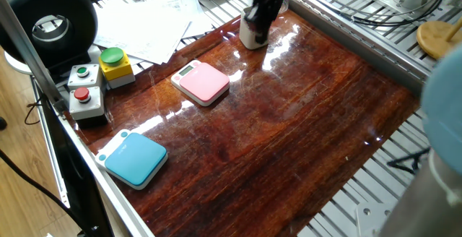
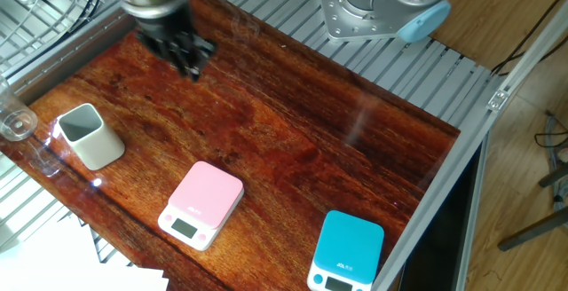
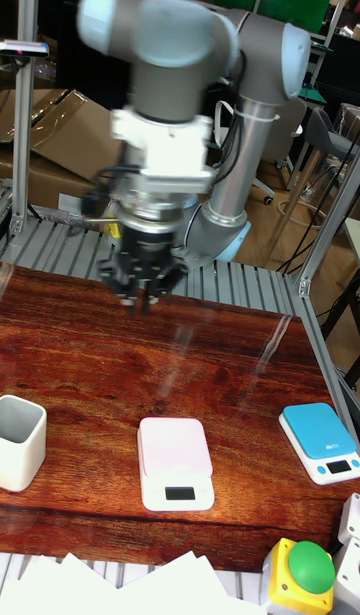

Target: Place the block on the scale

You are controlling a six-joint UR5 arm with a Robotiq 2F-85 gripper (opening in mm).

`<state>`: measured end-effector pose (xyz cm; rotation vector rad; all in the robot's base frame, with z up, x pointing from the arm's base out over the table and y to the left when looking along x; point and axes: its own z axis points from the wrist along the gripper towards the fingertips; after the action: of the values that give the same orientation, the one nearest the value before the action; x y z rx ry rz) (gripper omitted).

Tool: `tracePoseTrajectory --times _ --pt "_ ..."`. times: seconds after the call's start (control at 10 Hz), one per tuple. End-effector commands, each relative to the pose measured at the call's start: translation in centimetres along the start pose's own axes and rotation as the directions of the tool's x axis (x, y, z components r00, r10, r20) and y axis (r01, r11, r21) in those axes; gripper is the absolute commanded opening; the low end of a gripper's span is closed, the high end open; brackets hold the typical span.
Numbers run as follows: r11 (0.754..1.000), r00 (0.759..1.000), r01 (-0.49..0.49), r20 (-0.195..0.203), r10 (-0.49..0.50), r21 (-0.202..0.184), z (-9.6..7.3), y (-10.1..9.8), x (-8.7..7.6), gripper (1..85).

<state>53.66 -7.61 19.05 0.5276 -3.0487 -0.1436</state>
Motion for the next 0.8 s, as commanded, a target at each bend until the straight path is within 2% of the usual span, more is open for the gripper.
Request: tracePoseTrajectory --times 0.0,0.2,0.3,0.4,0.5,0.7 --pt "0.991 0.991 0.136 0.009 -0.136 -0.008 -1.0 -6.1 0.6 34.7" --pt "0.995 0.994 0.102 0.040 -0.102 0.015 -0.7 -5.0 -0.6 35.7" --pt "0.998 0.999 0.034 0.039 -0.036 0.054 -0.8 -6.0 -0.6 31.0" --pt "0.996 1.000 -0.021 0.004 0.021 0.089 -0.8 -7.0 0.4 26.7" --pt "0.994 0.998 -0.055 -0.003 0.056 0.096 -0.8 -7.1 0.7 26.3" --pt "0.994 0.996 -0.083 0.049 0.080 0.064 -0.8 -6.4 -0.7 28.3"
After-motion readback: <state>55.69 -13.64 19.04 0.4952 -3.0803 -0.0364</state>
